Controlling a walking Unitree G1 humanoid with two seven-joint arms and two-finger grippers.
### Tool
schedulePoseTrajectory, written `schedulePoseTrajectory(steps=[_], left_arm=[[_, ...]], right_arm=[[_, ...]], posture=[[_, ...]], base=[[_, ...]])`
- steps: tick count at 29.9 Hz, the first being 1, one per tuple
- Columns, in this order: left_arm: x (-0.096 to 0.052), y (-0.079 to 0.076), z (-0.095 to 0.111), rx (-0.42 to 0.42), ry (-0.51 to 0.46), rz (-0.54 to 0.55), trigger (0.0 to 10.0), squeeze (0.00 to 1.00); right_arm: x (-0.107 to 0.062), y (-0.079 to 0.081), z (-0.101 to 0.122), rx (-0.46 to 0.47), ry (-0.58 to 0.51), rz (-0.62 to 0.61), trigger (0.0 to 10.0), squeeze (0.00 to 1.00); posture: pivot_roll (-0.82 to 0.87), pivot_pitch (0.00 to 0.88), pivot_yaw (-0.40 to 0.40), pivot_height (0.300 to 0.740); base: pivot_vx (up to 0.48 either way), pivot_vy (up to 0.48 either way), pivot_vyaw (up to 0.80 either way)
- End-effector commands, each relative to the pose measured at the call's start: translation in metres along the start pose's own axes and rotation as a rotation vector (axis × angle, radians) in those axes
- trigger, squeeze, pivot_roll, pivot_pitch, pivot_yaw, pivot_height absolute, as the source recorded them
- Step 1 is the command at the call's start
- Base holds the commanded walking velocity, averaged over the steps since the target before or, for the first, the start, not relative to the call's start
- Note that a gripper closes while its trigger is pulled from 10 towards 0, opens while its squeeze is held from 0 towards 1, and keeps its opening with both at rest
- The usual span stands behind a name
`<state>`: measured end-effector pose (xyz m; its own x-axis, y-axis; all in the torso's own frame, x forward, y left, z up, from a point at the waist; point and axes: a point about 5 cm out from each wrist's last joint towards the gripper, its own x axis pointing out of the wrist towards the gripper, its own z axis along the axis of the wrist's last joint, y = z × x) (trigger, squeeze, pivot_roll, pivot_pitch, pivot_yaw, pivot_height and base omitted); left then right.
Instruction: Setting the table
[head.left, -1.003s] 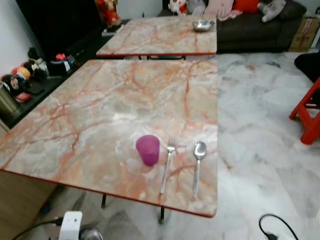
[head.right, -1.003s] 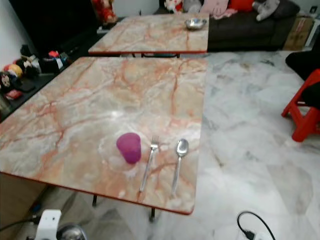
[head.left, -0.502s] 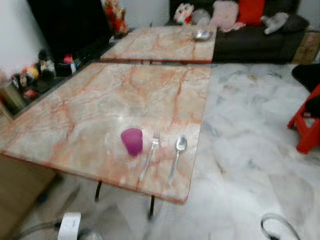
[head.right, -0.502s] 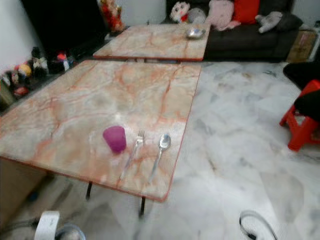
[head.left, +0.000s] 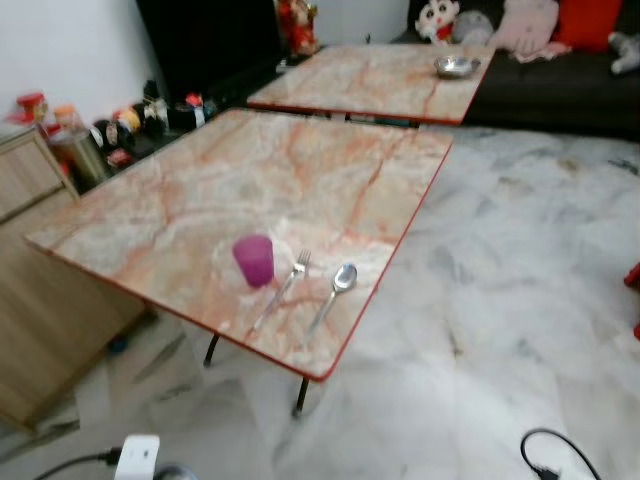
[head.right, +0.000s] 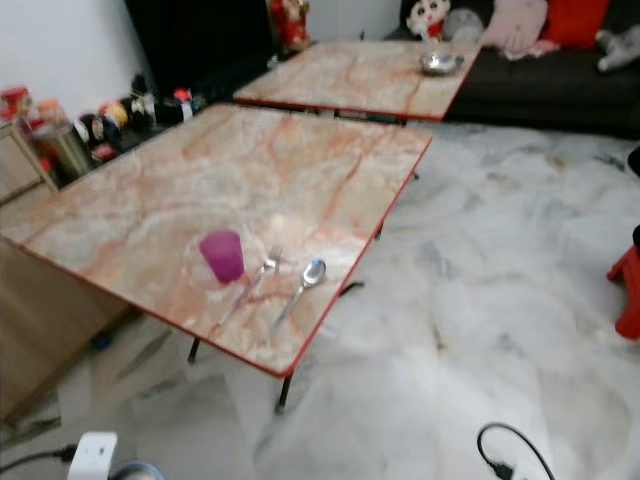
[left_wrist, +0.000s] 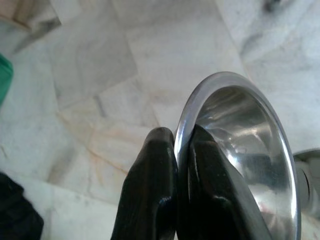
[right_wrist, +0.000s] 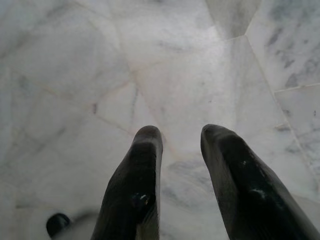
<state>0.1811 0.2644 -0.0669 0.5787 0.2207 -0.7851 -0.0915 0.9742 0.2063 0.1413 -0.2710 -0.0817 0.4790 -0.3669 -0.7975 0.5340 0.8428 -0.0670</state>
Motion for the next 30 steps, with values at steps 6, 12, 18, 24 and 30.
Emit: schedulePoseTrajectory(steps=[6, 12, 18, 24, 30], left_arm=[[0.0007, -0.0003, 0.0031, 0.013, -0.001, -0.003, 10.0, 0.00], [0.0005, -0.0012, 0.0016, 0.014, 0.004, -0.006, 10.0, 0.00], [0.0007, -0.0025, 0.0021, 0.014, 0.004, -0.008, 10.0, 0.00], [0.0007, -0.0029, 0.0021, 0.015, 0.003, -0.010, 10.0, 0.00], [0.0008, -0.0039, 0.0019, 0.014, 0.004, -0.013, 10.0, 0.00]], right_arm=[[0.0002, -0.0021, 0.0003, -0.002, 0.010, -0.010, 10.0, 0.00], [0.0003, -0.0022, 0.0005, 0.002, 0.011, -0.013, 10.0, 0.00], [0.0006, -0.0032, 0.0017, -0.023, 0.013, -0.014, 10.0, 0.00], [0.0006, -0.0034, 0.0015, -0.023, 0.015, -0.017, 10.0, 0.00], [0.0006, -0.0039, 0.0013, -0.027, 0.017, -0.020, 10.0, 0.00]], posture=[[0.01, 0.054, 0.078, 0.740], [0.01, 0.058, 0.077, 0.740], [0.01, 0.059, 0.074, 0.740], [0.01, 0.061, 0.073, 0.740], [0.01, 0.062, 0.072, 0.740]], base=[[0.000, -0.377, 0.78], [0.000, -0.376, 0.39], [0.080, -0.372, 0.43], [0.202, -0.370, 0.80], [0.246, -0.369, 0.80]])
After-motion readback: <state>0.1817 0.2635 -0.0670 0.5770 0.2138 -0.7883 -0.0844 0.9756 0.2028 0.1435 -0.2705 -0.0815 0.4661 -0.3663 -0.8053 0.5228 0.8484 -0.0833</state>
